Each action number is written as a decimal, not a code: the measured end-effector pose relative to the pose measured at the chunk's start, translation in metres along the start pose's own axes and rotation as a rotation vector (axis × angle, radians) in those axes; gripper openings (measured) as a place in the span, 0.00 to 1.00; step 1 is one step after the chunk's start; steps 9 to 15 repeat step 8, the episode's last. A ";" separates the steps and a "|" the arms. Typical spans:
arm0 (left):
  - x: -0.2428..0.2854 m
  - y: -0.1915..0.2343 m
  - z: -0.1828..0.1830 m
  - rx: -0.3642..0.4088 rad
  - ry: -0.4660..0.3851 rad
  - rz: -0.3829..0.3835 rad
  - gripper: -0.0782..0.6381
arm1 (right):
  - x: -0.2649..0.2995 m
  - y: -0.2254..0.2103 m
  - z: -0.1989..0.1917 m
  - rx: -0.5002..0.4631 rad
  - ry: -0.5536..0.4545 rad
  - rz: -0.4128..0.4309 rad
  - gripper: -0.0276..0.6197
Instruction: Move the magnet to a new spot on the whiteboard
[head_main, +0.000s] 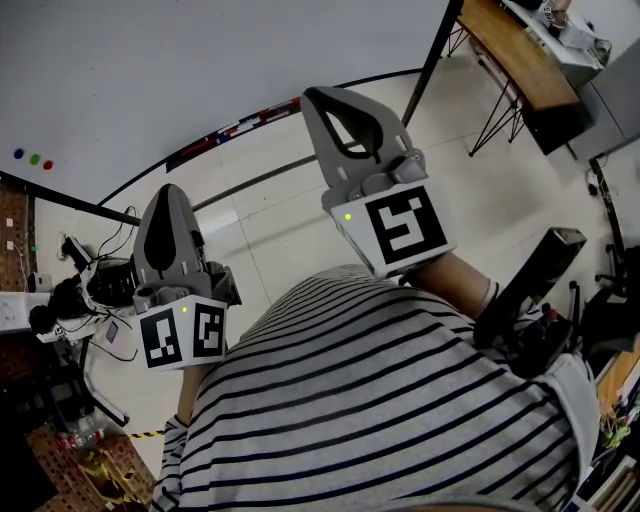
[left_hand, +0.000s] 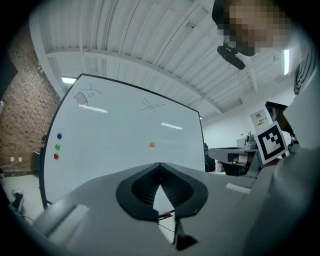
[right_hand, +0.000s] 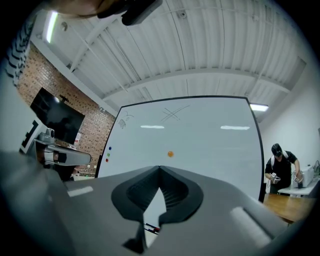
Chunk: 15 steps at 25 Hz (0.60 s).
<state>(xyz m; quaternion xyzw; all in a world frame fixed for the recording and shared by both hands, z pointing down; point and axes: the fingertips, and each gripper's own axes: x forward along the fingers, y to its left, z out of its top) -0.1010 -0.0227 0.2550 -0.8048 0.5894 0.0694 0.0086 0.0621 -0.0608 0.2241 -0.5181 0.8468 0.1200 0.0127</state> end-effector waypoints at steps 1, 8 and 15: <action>0.000 0.002 -0.001 -0.002 0.003 -0.001 0.13 | 0.001 0.002 -0.001 -0.001 0.004 0.001 0.04; 0.002 0.008 -0.006 -0.009 0.015 0.001 0.13 | 0.006 0.006 -0.004 -0.004 0.016 0.005 0.04; 0.002 0.008 -0.006 -0.009 0.015 0.001 0.13 | 0.006 0.006 -0.004 -0.004 0.016 0.005 0.04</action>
